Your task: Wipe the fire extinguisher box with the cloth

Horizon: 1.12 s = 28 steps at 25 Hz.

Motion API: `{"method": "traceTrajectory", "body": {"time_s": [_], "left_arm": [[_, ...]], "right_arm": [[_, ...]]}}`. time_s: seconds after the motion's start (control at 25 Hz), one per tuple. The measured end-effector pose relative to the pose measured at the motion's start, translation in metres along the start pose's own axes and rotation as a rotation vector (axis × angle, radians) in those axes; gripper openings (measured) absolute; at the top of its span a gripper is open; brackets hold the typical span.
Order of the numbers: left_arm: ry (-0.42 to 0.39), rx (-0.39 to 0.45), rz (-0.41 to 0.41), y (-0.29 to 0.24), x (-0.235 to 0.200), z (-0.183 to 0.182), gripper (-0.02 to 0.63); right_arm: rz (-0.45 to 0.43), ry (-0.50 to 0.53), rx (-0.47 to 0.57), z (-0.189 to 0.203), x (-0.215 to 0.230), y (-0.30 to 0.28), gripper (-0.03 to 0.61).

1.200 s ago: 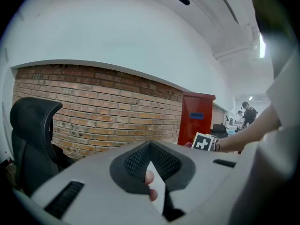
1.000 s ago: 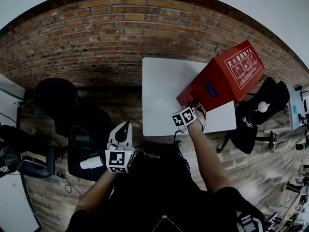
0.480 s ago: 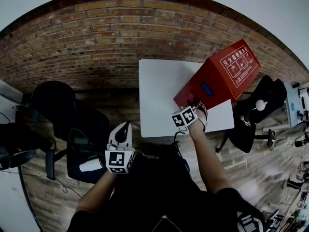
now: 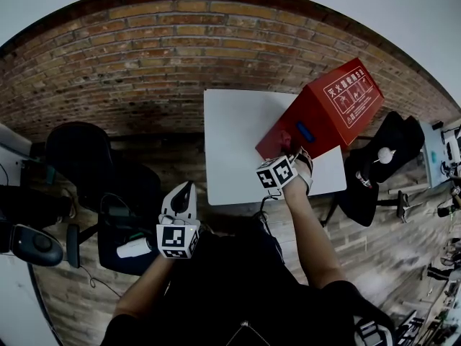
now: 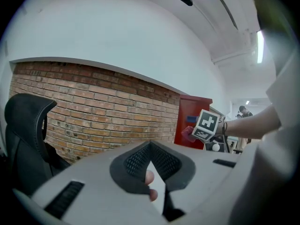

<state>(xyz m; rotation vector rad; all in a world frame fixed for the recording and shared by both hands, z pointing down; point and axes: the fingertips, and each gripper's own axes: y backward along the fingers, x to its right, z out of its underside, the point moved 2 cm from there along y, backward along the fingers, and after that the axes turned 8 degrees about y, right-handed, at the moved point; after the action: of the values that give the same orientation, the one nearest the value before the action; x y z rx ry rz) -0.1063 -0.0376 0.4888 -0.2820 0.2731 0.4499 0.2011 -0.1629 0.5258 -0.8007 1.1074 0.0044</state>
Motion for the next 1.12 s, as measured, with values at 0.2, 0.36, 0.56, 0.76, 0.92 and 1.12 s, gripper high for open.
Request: {"method": "traceTrajectory", "body": {"time_s": [0.2, 0.36, 0.56, 0.76, 0.92, 1.12], "left_arm": [[0.005, 0.005, 0.000, 0.001, 0.000, 0.000, 0.029], [0.008, 0.011, 0.003, 0.001, 0.001, -0.001, 0.029], [0.015, 0.016, 0.007, -0.001, 0.004, -0.001, 0.029], [0.024, 0.024, 0.009, -0.003, 0.006, -0.002, 0.029], [0.024, 0.022, 0.012, -0.005, 0.008, -0.001, 0.029], [0.024, 0.025, 0.014, -0.008, 0.011, -0.002, 0.029]], "right_arm": [[0.053, 0.017, 0.007, -0.002, 0.018, 0.012, 0.106], [0.090, 0.044, 0.015, -0.008, 0.032, 0.022, 0.106], [0.097, 0.056, 0.027, -0.011, 0.048, 0.033, 0.106], [0.100, 0.061, 0.034, -0.012, 0.056, 0.042, 0.106], [0.131, 0.057, 0.046, -0.014, 0.069, 0.052, 0.106], [0.121, 0.044, 0.057, -0.015, 0.080, 0.059, 0.106]]}}
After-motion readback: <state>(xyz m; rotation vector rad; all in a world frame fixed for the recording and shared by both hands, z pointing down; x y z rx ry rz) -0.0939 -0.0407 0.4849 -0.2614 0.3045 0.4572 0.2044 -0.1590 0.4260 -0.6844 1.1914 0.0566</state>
